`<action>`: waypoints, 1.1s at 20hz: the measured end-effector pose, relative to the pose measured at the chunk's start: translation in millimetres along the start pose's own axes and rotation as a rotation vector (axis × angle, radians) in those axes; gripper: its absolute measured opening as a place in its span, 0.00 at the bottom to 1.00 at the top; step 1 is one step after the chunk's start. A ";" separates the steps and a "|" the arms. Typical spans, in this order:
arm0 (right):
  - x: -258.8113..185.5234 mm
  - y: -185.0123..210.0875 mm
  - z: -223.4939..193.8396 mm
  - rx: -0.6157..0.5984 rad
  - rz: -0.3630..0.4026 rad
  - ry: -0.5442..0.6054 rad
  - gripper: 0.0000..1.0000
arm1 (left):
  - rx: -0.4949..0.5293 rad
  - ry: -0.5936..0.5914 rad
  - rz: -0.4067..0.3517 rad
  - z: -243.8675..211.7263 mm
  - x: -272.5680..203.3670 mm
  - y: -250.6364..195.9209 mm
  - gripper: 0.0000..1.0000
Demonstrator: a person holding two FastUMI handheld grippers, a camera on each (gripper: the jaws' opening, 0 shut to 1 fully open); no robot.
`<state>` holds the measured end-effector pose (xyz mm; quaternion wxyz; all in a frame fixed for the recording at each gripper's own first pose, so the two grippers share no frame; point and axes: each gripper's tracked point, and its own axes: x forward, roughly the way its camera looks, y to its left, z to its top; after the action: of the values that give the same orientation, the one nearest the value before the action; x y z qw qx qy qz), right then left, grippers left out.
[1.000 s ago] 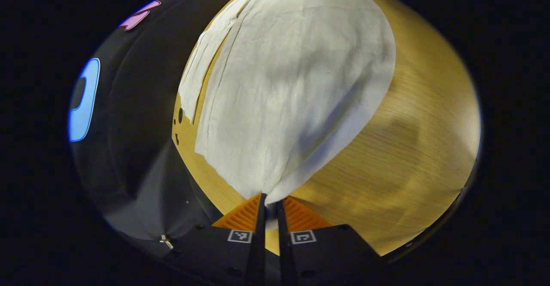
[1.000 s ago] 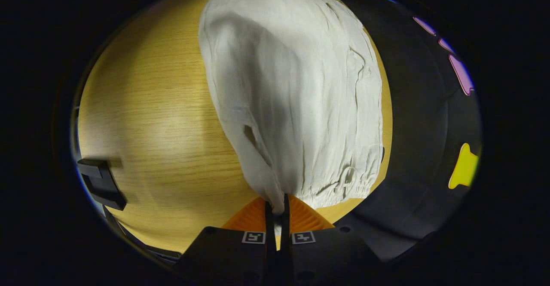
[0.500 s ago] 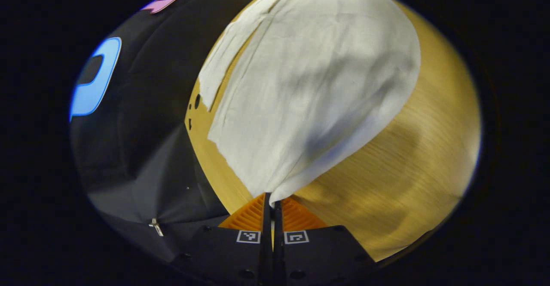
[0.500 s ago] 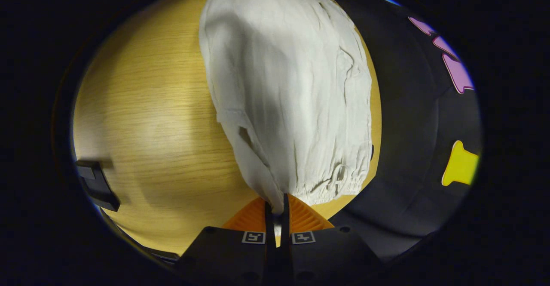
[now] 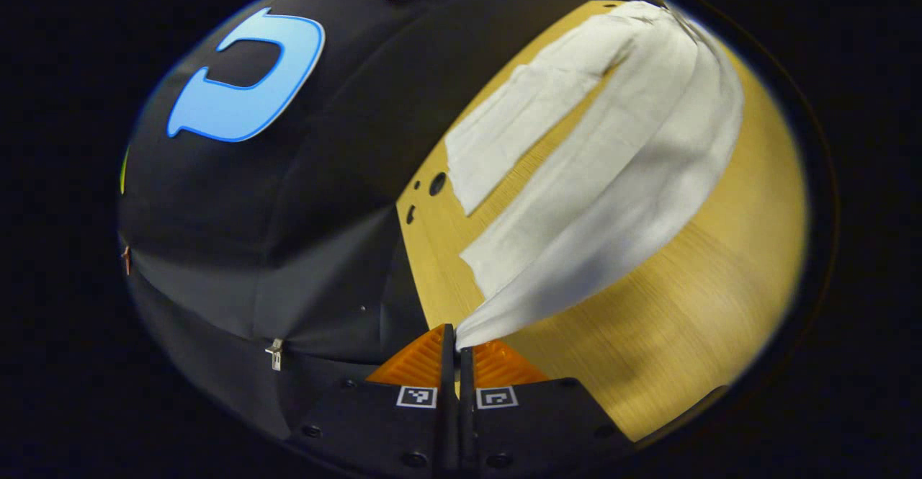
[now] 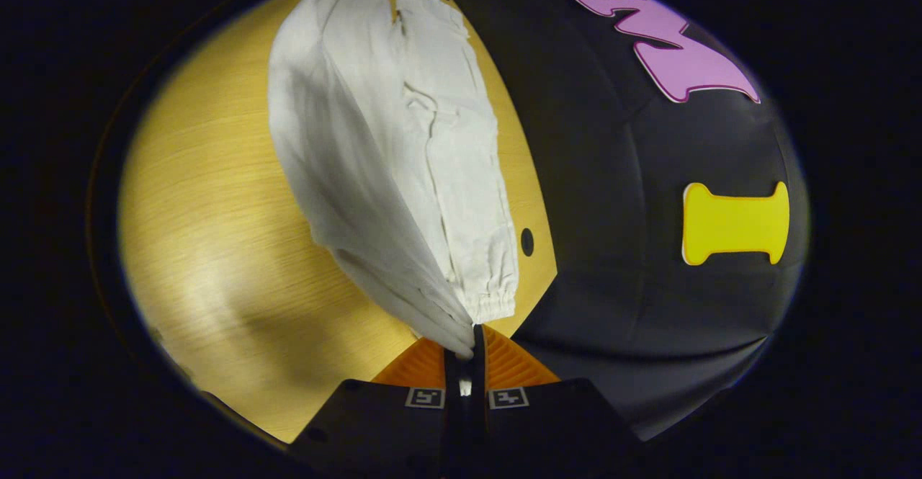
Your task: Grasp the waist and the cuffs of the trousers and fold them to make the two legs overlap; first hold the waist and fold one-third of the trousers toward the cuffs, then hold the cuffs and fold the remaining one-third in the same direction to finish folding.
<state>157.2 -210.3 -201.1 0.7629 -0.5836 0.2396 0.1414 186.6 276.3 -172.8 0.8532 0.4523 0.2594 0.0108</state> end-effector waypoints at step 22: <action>78.3 -123.1 31.6 0.820 -0.207 0.031 0.07 | -0.320 -0.011 0.070 158.0 199.8 51.7 0.05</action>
<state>290.6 -219.3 -134.9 0.9384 -0.2548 0.2277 -0.0519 442.1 236.3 -147.0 0.9150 0.3192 0.2337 0.0793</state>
